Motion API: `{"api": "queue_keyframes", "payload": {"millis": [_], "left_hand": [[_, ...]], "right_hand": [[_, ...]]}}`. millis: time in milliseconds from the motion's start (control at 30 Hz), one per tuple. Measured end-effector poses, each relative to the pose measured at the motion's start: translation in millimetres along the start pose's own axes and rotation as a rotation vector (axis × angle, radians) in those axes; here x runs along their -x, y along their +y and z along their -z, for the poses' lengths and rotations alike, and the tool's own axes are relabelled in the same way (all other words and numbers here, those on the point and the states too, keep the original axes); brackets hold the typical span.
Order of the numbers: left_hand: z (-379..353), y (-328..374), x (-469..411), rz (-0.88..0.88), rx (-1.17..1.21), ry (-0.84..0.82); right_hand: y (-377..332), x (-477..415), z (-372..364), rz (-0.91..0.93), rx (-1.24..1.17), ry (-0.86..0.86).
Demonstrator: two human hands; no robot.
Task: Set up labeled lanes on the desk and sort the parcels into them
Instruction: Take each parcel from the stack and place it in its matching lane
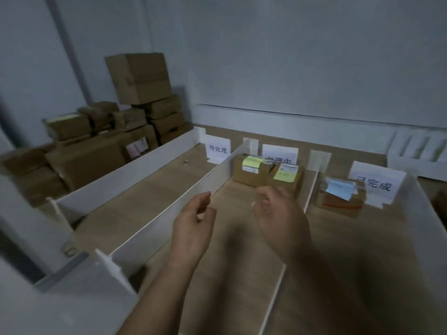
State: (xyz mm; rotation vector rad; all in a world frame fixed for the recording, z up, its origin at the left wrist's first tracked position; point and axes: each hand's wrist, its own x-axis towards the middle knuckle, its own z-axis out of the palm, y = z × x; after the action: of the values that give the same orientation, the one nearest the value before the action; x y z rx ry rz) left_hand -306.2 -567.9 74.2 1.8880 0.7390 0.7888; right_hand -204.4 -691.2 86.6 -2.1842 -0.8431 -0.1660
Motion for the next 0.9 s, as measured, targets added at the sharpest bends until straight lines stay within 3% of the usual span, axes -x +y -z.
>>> {"api": "queue_keyframes", "payload": {"millis": [133, 333, 467, 667, 900], "left_hand": [[96, -36, -9, 0.094, 0.006, 0.025], [265, -99, -29, 0.134, -0.01, 0.243], [359, -134, -38, 0.157, -0.054, 0.345], [423, -176, -54, 0.161, -0.077, 0.409], [457, -242, -118, 0.223, -0.096, 0.403]], "right_hand": [[-78, -1, -49, 0.119, -0.033, -0.205], [-224, -7, -160, 0.179, -0.126, -0.427], [-308, -3, -230, 0.242, -0.184, -0.48], [-377, -6, -304, 0.283, -0.237, -0.572], [-410, -48, -389, 0.242, -0.266, -0.607]]}}
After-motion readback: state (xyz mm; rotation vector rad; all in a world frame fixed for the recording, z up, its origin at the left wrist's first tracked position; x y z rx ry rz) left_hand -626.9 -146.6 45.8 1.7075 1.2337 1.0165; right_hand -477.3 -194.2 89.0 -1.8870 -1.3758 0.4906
